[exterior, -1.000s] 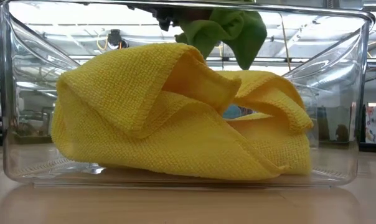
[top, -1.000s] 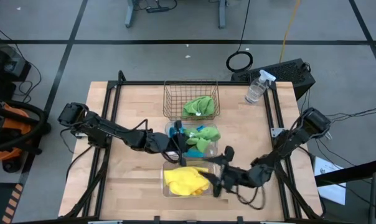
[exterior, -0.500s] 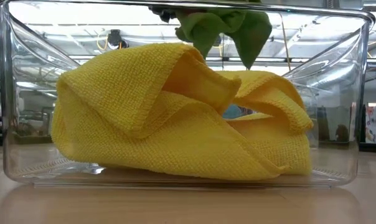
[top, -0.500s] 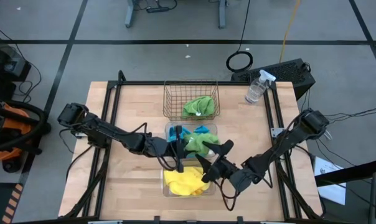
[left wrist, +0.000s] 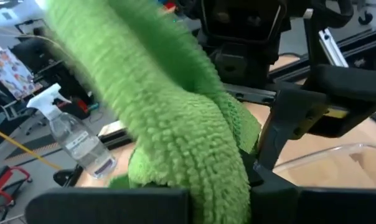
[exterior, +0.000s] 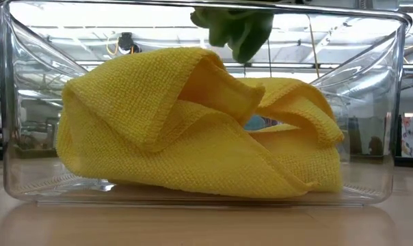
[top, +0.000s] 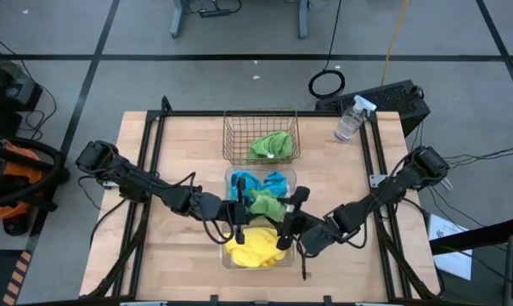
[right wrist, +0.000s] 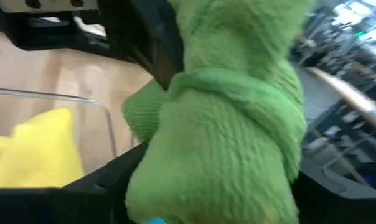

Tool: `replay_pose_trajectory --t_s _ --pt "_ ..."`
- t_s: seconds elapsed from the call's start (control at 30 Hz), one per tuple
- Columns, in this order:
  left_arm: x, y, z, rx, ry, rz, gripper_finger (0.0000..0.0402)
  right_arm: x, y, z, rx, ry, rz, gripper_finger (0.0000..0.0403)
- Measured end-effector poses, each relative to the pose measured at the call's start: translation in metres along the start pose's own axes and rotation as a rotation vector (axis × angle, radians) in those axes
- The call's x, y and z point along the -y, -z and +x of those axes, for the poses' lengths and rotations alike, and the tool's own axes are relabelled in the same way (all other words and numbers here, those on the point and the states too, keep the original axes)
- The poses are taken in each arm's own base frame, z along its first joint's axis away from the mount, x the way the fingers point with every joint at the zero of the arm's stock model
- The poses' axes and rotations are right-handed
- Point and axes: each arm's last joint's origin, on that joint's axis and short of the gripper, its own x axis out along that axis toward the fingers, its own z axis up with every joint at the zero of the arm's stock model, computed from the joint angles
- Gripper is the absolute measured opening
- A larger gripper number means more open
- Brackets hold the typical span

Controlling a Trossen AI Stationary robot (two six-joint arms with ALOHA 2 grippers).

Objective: Sort microfiber towel by color & place in baskets
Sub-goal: Put the green towel into the wire basket

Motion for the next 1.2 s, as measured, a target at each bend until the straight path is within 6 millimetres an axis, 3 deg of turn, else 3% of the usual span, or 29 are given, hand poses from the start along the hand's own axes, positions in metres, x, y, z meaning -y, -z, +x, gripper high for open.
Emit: replay_pose_trajectory --t_s 0.13,0.4,0.57,0.97,1.07,1.2 --pt "0.001 0.001 0.0 -0.014 0.005 0.007 0.0035 0.003 0.0 0.005 -0.012 -0.041 0.02 0.0224" --pt "0.001 0.003 0.0 -0.027 0.012 0.011 0.0036 0.002 0.001 0.005 -0.014 -0.045 0.0 0.009" --pt "0.002 0.005 0.0 -0.052 0.022 -0.033 0.0071 0.002 0.002 0.005 -0.023 -0.048 -0.03 0.0018" --pt "0.002 0.015 -0.008 -0.216 -0.012 -0.045 0.0285 0.014 -0.001 -0.004 -0.043 -0.042 -0.063 0.0016" --pt "-0.003 0.018 -0.016 -0.299 -0.081 -0.047 0.0318 0.021 -0.005 -0.009 -0.042 -0.041 -0.065 0.0016" --pt "-0.013 0.017 -0.03 -0.378 -0.211 -0.066 0.0335 0.035 -0.012 -0.011 -0.032 0.027 -0.097 0.0015"
